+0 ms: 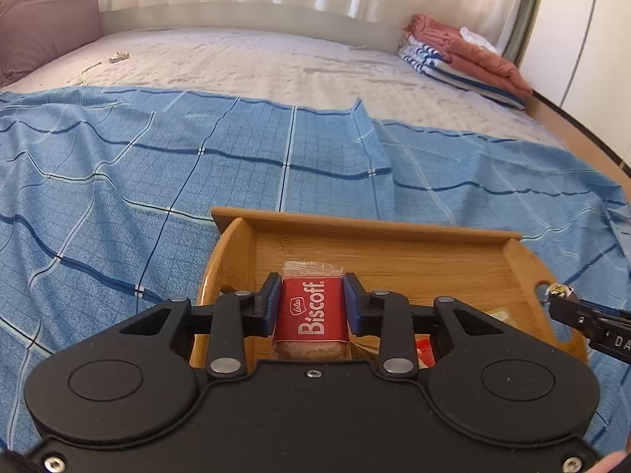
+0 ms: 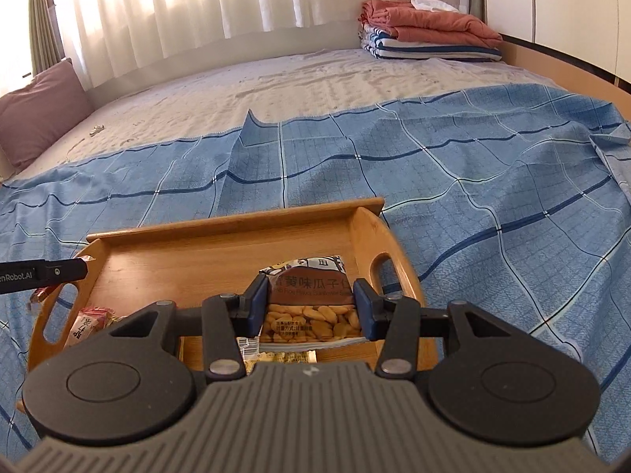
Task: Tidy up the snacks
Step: 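Carry the Biscoff packet and nut bag over the tray and lower them, then open both tools to release the snacks onto the tray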
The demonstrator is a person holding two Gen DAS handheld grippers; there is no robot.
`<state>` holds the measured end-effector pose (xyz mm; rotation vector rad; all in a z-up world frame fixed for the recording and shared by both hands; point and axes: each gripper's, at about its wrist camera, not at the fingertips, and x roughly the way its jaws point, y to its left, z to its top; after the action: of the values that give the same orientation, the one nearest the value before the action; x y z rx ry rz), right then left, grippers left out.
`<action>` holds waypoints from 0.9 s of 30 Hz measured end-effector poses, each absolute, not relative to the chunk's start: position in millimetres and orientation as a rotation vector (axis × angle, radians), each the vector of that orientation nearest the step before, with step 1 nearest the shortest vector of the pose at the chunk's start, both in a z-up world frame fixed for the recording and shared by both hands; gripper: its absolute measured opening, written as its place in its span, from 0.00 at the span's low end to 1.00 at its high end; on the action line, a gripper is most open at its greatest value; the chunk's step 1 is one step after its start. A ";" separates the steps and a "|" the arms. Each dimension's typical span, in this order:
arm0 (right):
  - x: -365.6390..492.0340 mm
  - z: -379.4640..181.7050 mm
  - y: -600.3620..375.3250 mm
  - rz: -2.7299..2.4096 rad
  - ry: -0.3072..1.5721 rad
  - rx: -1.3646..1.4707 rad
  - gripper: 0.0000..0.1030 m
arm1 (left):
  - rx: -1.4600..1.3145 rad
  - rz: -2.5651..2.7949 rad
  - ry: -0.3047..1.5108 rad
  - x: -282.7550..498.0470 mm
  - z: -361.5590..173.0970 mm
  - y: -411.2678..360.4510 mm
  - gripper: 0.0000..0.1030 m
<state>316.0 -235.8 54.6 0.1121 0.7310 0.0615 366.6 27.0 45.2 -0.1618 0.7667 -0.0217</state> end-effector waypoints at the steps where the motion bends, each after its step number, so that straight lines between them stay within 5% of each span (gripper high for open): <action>1: 318.4 51.7 -235.1 0.063 0.736 0.111 0.49 | -0.167 -0.017 0.773 370.3 41.3 26.9 0.31; 27: 336.2 11.5 -208.3 0.128 0.782 0.057 0.49 | -0.084 0.033 0.787 392.7 3.7 21.4 0.31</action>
<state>336.2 -208.3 11.5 0.0571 0.7822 0.1276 392.7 21.4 3.7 -0.0838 0.7873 0.0335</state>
